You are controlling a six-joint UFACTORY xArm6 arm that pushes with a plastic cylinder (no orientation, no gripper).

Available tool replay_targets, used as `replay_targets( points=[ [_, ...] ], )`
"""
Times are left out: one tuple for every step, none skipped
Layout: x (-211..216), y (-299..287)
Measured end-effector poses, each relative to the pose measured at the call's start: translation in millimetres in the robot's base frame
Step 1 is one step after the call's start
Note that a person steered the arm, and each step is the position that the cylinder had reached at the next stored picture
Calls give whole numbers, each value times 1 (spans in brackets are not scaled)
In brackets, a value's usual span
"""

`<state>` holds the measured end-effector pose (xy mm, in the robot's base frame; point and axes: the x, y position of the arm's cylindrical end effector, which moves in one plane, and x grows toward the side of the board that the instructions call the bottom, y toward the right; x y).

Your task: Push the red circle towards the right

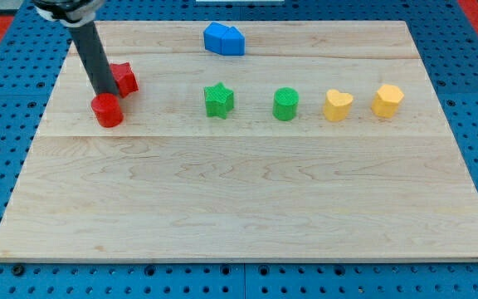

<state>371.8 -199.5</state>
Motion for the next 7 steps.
replay_targets(
  points=[
    [11,-70],
    [21,-100],
    [25,-66],
    [24,-9],
    [21,24],
    [20,14],
    [18,10]
  ],
)
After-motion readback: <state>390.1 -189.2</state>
